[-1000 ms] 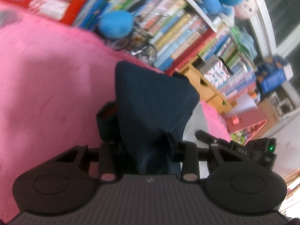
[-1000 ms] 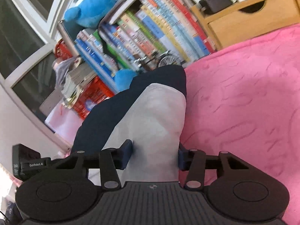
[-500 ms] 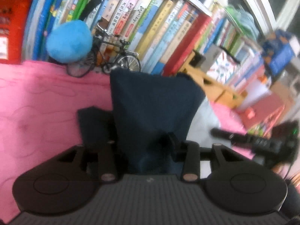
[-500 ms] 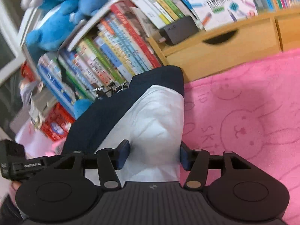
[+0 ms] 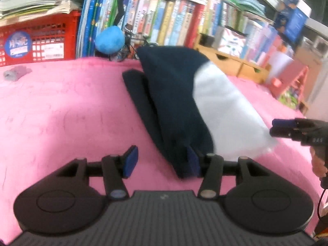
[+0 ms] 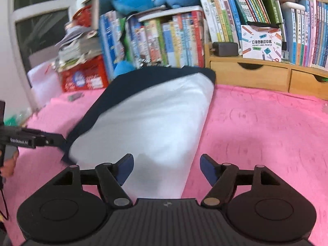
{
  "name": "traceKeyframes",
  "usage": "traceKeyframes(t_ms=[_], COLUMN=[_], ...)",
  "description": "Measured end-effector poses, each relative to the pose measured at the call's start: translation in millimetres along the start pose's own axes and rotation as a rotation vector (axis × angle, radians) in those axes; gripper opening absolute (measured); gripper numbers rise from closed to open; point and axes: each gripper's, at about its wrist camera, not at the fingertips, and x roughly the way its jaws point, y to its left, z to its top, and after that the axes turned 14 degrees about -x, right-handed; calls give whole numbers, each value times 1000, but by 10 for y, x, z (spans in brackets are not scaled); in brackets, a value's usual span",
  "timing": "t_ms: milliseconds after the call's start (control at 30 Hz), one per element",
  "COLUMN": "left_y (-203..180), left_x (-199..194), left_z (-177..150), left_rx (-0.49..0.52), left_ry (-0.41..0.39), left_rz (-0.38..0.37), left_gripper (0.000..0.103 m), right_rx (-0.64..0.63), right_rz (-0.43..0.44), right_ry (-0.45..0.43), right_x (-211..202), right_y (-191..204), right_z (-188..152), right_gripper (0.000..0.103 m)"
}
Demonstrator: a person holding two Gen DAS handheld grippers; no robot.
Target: Fold clothes
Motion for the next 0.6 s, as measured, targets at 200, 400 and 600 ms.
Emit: traceKeyframes(t_ms=[200,400,600], left_y=[-340,-371,-430], left_x=[-71,139,275], left_z=[-366,-349,-351], left_rx=[140,48,45], left_ry=[-103,-104,-90], left_rz=[143,159,180], left_gripper=[69,75,84], right_rx=[-132,-178,-125], right_rz=[-52,-118,-121], right_ry=[-3,-14,3], right_x=[-225,-192,-81], right_y=[488,629,514], right_z=[-281,-332,-317], right_gripper=[87,93,93])
